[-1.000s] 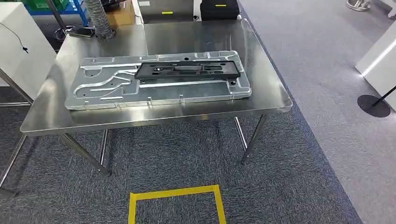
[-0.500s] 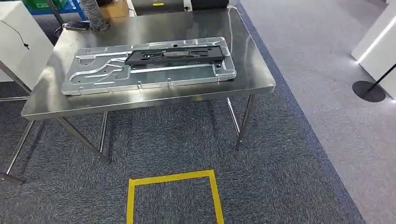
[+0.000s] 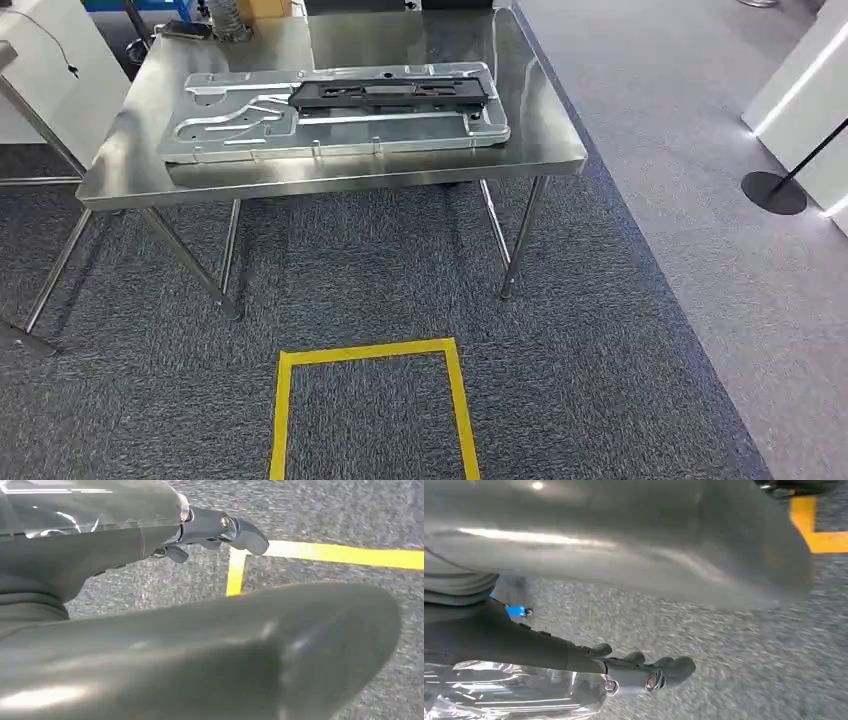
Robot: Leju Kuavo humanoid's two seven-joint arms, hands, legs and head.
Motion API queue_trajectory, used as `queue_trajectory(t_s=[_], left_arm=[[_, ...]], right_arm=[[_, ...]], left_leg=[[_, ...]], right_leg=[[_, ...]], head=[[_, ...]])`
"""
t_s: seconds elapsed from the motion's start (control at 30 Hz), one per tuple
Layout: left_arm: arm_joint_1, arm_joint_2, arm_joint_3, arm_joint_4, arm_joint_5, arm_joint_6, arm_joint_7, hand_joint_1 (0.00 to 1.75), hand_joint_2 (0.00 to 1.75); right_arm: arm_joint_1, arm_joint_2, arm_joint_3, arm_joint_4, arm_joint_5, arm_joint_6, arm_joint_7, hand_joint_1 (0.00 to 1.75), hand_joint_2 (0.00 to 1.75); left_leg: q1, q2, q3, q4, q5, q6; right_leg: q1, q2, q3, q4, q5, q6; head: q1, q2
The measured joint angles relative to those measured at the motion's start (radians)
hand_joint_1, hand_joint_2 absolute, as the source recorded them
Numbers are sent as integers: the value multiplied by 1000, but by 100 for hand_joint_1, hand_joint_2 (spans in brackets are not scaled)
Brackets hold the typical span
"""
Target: Take the parts from the cabinet and place them on the table.
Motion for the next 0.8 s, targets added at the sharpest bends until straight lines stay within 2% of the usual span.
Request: queue_trajectory(t_s=[0.03,0.07,0.1,0.13,0.17,0.2,0.23,0.27,0.33,0.37,0.4,0.43,0.47,0.5,0.53,0.57,0.6,0.63,0.67,0.7,0.73,0.77,0.8], left_arm=[[0,2,-2,0,-8,0,0,0,0],[0,4,-3,0,-11,0,0,0,0],[0,5,-5,0,-16,0,0,0,0],[0,7,-8,0,-18,0,-1,0,0],[-1,8,-11,0,-20,0,0,0,0],[-2,10,-14,0,-22,-1,0,0,0],[-2,11,-17,0,-23,-1,0,0,0],[-2,12,-19,0,-25,-2,0,0,0],[-3,16,-22,0,-24,-2,0,0,0],[0,18,-23,0,-22,-2,0,0,0],[0,20,-23,0,-18,-2,0,0,0],[3,20,-23,0,-16,-2,0,0,0],[4,19,-23,0,-14,-2,0,0,0],[3,19,-23,0,-9,0,0,0,0],[3,19,-23,0,-6,3,1,0,0],[3,19,-22,0,-5,5,2,0,0],[3,19,-22,0,-1,10,4,0,0],[4,19,-22,0,2,16,5,0,0],[3,19,-20,0,4,24,9,0,0],[3,19,-19,0,5,31,10,0,0],[2,20,-18,0,6,38,13,0,0],[1,20,-17,0,8,46,16,0,0],[0,20,-16,0,11,53,19,0,0]], right_arm=[[-1,2,-1,0,-6,0,0,0,0],[-1,3,-2,0,-11,0,0,0,0],[-1,3,-3,0,-16,0,0,0,0],[-1,3,-5,0,-20,0,0,0,0],[-3,4,-7,0,-21,-1,0,0,0],[-5,6,-10,0,-21,-2,0,0,0],[-8,7,-10,0,-22,-4,4,0,0],[-9,8,-11,0,-22,-6,8,0,0],[-8,12,-17,0,-22,-9,13,0,0],[-4,14,-19,1,-22,-9,21,0,0],[-5,16,-20,1,-21,-9,26,0,0],[-5,16,-21,1,-21,-10,30,0,0],[-4,16,-21,1,-21,-10,32,0,0],[-3,16,-26,1,-22,-8,31,0,0],[-3,16,-29,1,-24,-5,29,0,0],[-2,16,-31,1,-29,0,26,0,0],[-2,17,-33,1,-36,7,23,0,0],[-1,18,-36,1,-40,10,21,0,0],[0,18,-39,1,-40,10,18,0,0],[0,19,-42,1,-40,10,15,0,0],[0,21,-44,1,-40,10,12,0,0],[-1,21,-45,1,-39,10,10,0,0],[-1,21,-46,1,-39,10,7,0,0]], left_leg=[[0,0,-19,5,12,-2],[0,1,-39,10,23,-4],[2,1,-58,17,33,-7],[3,2,-81,26,42,-11],[4,1,-100,37,50,-16],[5,1,-114,49,57,-21],[0,1,-128,60,62,-27],[1,3,-135,61,74,-34],[4,3,-141,54,96,-46],[3,3,-146,53,103,-53],[9,-4,-156,65,71,-59],[10,-6,-169,105,13,-63],[10,-6,-182,158,-38,-65],[11,-6,-207,254,-102,-70],[11,-7,-221,329,-124,-73],[11,-7,-224,368,-116,-74],[11,-7,-208,376,-76,-72],[11,-7,-174,339,-31,-69],[11,-7,-122,269,-2,-63],[11,-8,-51,168,4,-57],[7,-11,16,74,-18,-49],[4,-10,40,26,-34,-47],[3,-10,35,22,-37,-45]], right_leg=[[-2,0,-11,70,-21,5],[-4,0,-6,104,-10,8],[-7,0,19,98,26,11],[-10,-1,61,58,68,14],[-11,-1,118,-9,95,14],[-13,0,191,-104,86,11],[-7,0,259,-211,48,6],[-6,2,275,-249,26,-6],[1,2,256,-237,38,-19],[-6,1,248,-244,51,-30],[-6,-4,236,-244,65,-40],[-6,-5,225,-243,74,-50],[-4,-6,216,-242,81,-53],[-1,-7,200,-242,90,-56],[1,-7,186,-240,99,-57],[2,-7,175,-240,106,-56],[3,-6,162,-239,117,-54],[4,-6,150,-237,125,-51],[4,-6,142,-236,131,-49],[4,-5,138,-234,136,-45],[8,-6,134,-231,139,-41],[9,-7,131,-228,145,-33],[9,-7,127,-227,151,-27]], head=[[0,0],[0,0],[0,0],[0,0],[0,0],[0,0],[0,0],[0,0],[0,0],[0,0],[0,0],[0,0],[0,0],[0,0],[0,0],[0,0],[0,0],[0,0],[0,0],[0,0],[0,0],[0,0],[0,0]])
